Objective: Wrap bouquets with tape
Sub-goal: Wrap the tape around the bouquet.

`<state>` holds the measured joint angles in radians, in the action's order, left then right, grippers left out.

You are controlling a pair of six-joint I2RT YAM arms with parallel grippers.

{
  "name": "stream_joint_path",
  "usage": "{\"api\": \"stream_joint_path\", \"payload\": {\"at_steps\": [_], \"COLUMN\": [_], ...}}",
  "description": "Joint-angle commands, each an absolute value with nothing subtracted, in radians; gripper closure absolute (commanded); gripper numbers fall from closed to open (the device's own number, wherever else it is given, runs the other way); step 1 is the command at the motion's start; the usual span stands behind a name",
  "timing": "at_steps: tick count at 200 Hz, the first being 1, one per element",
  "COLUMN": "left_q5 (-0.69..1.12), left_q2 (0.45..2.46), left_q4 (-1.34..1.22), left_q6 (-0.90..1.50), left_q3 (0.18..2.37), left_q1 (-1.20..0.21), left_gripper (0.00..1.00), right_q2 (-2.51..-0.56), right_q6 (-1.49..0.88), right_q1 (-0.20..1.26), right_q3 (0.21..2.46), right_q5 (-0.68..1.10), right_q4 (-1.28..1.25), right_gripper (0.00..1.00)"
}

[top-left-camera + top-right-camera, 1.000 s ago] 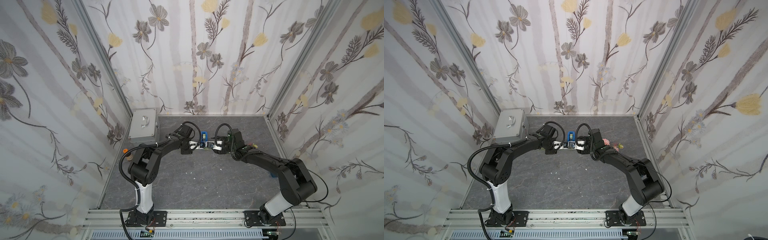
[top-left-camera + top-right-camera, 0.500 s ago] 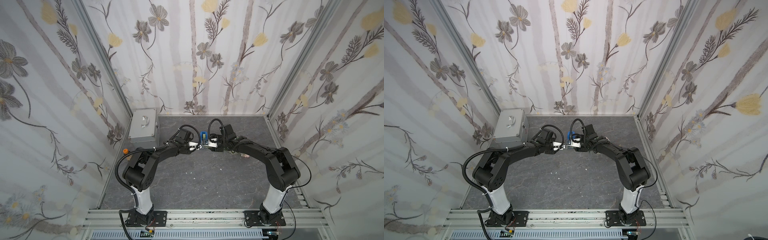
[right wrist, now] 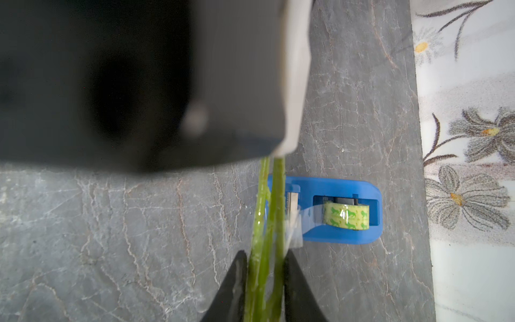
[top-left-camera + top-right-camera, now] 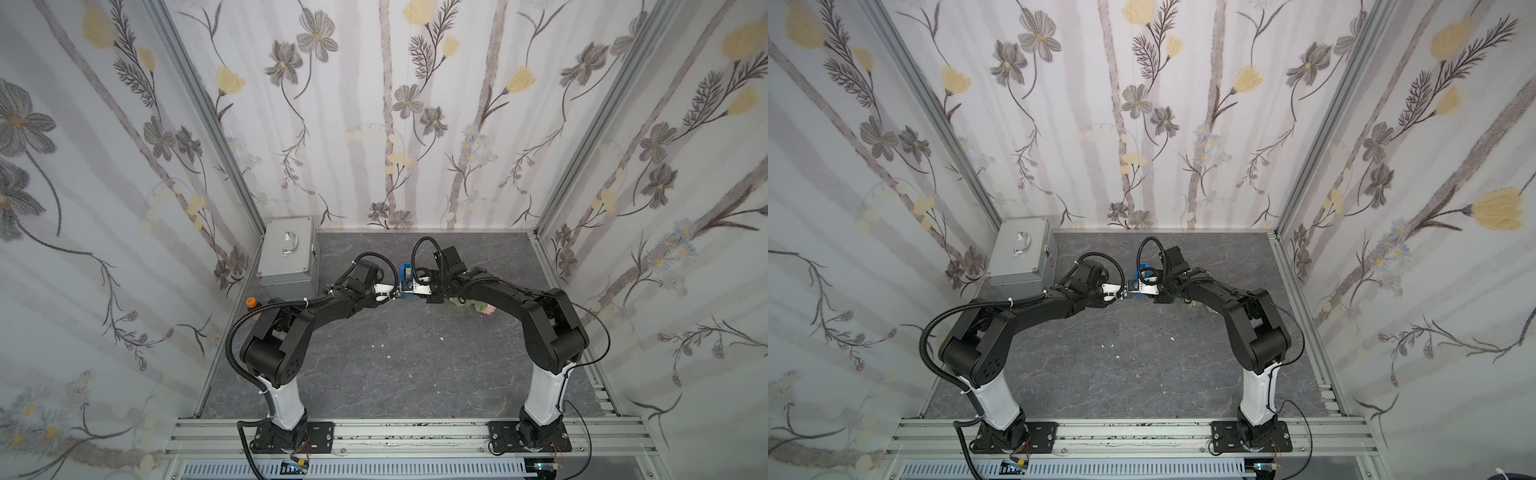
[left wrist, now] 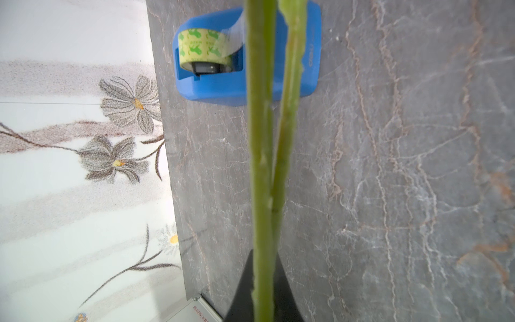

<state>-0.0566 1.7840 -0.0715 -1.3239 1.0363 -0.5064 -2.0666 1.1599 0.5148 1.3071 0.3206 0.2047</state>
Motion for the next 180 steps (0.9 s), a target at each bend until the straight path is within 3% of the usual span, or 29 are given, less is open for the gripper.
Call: {"api": "stream_joint_path", "payload": {"at_steps": [1,28,112,180], "left_q5": [0.021,0.02,0.016,0.016], "left_q2": [1.754,1.748,1.742,1.748], "left_q4": [-0.179,-0.174,-0.178,-0.178], "left_q6": [-1.324,-1.329,-1.335,-1.335], "left_q3": [1.026,1.026,1.018,1.022], "left_q1": [-0.511,-0.512,-0.513,-0.512], "left_gripper": [1.0,1.0,1.0,1.0], "right_q2": [-2.083,-2.081,-2.117,-2.095], "right_q6": [1.135,1.132,1.094,1.064], "right_q1": [0.513,0.513,0.512,0.503], "right_q3": [1.313,1.312,1.332,1.335], "right_q5": [0.201,0.187,0.126,0.15], "right_q4": [0.181,0.171,0.145,0.146], "right_gripper": [0.7,0.63,0.61,0.53]}}
